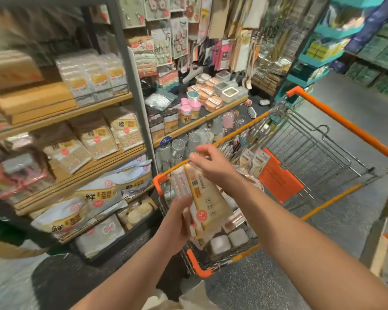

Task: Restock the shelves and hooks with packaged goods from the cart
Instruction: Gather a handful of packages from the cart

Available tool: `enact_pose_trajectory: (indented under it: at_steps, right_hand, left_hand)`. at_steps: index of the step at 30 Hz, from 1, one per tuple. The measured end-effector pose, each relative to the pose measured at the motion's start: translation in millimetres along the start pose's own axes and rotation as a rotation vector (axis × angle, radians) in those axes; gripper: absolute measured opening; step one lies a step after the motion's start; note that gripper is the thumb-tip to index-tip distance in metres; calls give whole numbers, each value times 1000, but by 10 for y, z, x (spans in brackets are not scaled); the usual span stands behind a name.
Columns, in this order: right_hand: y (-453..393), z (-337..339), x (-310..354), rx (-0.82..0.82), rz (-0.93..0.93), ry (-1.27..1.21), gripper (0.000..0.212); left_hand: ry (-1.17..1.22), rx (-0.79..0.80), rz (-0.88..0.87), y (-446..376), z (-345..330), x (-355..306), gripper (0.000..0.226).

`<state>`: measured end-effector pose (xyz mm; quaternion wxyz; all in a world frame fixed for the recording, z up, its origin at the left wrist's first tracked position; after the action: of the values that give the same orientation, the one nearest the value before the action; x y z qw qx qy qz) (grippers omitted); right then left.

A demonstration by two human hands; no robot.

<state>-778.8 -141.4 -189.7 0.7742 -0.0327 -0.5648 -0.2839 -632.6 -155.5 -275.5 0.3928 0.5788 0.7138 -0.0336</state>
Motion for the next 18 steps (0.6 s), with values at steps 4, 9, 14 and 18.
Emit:
enact_pose_trajectory:
  at_steps: [4,9,14,18]
  right_hand:
    - [22,-137,16,256,-159,31,31]
    - [-125,-633,329,410,-59,96,27]
    - [-508,-1238,701,502,-6,155,8]
    - [-889,-1781,963,592,1,224,17]
  left_hand:
    - [-68,4,-272,84,232,-314,77]
    - [-42,-114,-437,212,687,-744,77]
    - [70,-282,-440,432,1241,-1152,86]
    - [263,-456,-467,586,1734,-1443,89]
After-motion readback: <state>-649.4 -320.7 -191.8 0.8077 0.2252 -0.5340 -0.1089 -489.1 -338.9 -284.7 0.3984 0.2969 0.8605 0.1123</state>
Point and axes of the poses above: each hand's wrist, its own y-axis away from the middle knuckle, its own z-axis out of the back of the hand, x = y × z, the point moved 1 cm from there along -y, towards the middle knuckle, and after that the axes turned 2 degrees about x, right-handed, at the moved point
